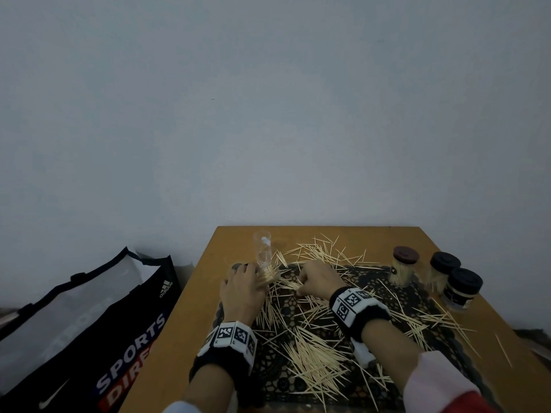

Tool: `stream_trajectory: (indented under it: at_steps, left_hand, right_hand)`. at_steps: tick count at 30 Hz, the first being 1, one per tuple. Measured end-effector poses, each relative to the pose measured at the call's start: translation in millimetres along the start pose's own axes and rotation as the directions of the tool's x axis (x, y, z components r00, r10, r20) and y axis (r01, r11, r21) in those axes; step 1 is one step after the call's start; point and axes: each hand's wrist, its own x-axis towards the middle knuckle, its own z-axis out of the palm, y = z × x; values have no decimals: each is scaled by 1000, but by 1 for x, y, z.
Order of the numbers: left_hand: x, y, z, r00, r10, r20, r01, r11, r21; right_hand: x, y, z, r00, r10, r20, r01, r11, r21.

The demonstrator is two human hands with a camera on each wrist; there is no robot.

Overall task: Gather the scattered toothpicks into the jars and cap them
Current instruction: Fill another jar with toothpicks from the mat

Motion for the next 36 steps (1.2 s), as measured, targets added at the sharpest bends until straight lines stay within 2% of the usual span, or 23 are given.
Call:
stream_trajectory:
  at_steps: [8,15,22,26,30,36]
  left_hand:
    - [0,0,0,1000,14,9,-14,1000,21]
    - [-1,0,1,1000,6,-1,-6,1000,4]
    - [0,0,1,1000,0,-5,0,1000,8]
    - [-1,0,0,1000,-12,-7,13,1000,7]
    - [1,-2,2,1000,-10,2,10,1000,0]
    - [3,0,6,989,131,63,-131,991,-10]
  right_hand:
    - [-3,2,-2,993,-87,-76,73,983,-171]
    - [-2,3,-1,984,-89,-157,70,990,-122]
    - [-1,1,-3,948,-116,-295,96,992,-84]
    - [-4,2,-6,910,-180,-373,143,982,-123]
    - [-4,1,-5,894,-277,-351,238,959,-152]
    - [-2,-2,-4,840,-425,-337,368,903,-220]
